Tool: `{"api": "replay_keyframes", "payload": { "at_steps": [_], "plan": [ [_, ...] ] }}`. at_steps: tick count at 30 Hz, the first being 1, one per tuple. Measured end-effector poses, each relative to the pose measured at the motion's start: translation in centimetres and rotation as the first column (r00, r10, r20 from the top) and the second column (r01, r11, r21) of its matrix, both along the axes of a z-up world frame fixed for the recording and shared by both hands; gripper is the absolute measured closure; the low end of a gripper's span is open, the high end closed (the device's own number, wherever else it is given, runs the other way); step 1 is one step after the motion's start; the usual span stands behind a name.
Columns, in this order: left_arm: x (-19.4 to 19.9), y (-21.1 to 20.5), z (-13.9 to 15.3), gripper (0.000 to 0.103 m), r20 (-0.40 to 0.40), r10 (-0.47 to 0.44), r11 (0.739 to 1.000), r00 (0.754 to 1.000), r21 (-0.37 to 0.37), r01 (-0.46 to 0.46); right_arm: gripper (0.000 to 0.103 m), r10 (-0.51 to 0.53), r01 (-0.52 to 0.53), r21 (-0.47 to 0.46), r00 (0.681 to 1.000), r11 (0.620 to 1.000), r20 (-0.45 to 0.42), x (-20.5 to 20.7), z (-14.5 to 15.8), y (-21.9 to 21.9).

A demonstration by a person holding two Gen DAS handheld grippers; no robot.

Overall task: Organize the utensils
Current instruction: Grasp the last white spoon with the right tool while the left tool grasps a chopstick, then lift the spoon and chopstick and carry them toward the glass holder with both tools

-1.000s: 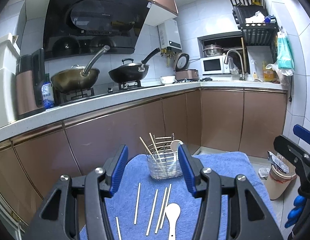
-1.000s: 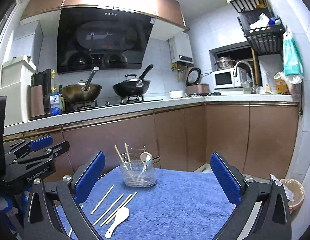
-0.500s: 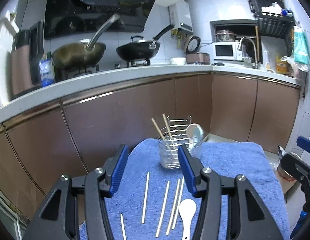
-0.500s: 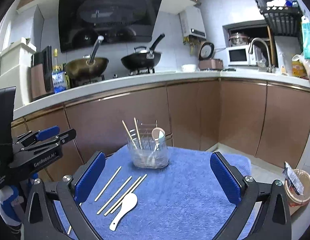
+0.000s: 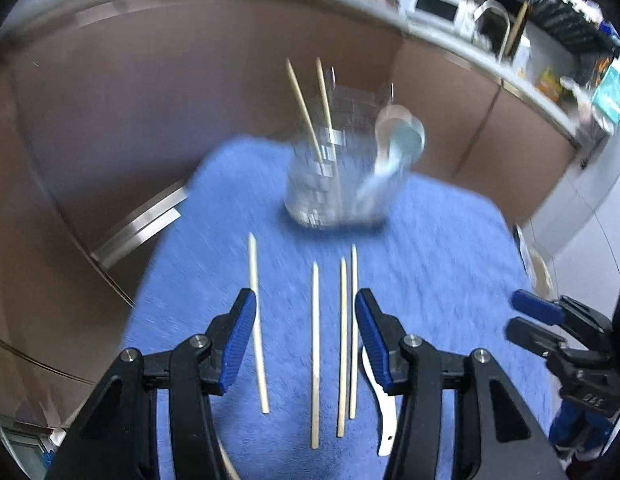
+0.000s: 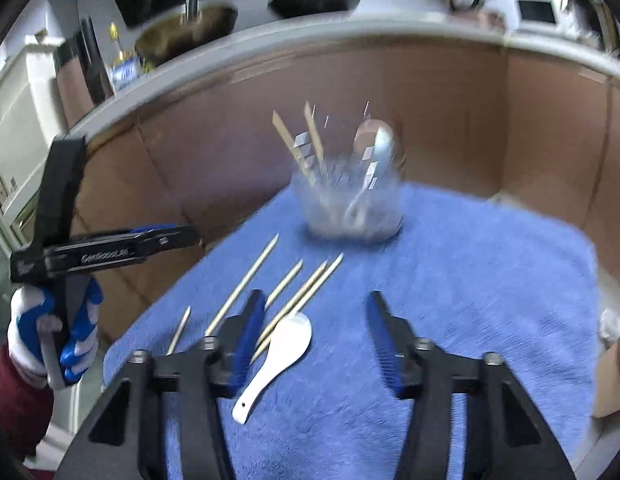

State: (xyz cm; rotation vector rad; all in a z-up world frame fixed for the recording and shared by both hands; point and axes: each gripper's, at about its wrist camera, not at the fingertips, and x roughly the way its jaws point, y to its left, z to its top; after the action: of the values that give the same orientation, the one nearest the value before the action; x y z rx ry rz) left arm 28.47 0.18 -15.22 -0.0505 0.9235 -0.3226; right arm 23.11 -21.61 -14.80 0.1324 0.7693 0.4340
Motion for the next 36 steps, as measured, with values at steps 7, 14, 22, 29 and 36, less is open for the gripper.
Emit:
{"api": "replay_keyframes", "payload": {
  "at_steps": [7,14,22,29,36],
  "plan": [
    [5.0,-2.2,-4.9,0.066,-0.181,-0.052,0.998,0.982,0.02,0.056,0.074,0.131,-0.131,0.014,0.977,0.991,-0.167,3.5,-5.1,2.5],
    [8.0,-4.1,-7.2,0.074,-0.266,-0.063,0.994,0.962,0.072,0.085,0.08,0.203,-0.199,0.042,0.942,0.979,-0.266,6.8,-8.2,3.7],
    [9.6,-5.5,-9.2,0.084,-0.329,-0.091,0.985,0.94,0.107,0.132,0.083,0.275,-0.268,0.068,0.9,0.961,-0.338,9.1,-10.0,4.7],
    [9.9,-6.6,-9.7,0.097,-0.3,-0.069,0.985,0.951,0.132,0.114,0.096,0.316,-0.308,0.082,0.878,0.948,-0.358,10.7,-11.3,5.9],
    [7.5,-6.3,-8.7,0.098,-0.197,-0.04,0.993,0.98,0.104,0.061,0.098,0.292,-0.293,0.045,0.902,0.955,-0.317,10.7,-10.4,5.0]
  ]
}}
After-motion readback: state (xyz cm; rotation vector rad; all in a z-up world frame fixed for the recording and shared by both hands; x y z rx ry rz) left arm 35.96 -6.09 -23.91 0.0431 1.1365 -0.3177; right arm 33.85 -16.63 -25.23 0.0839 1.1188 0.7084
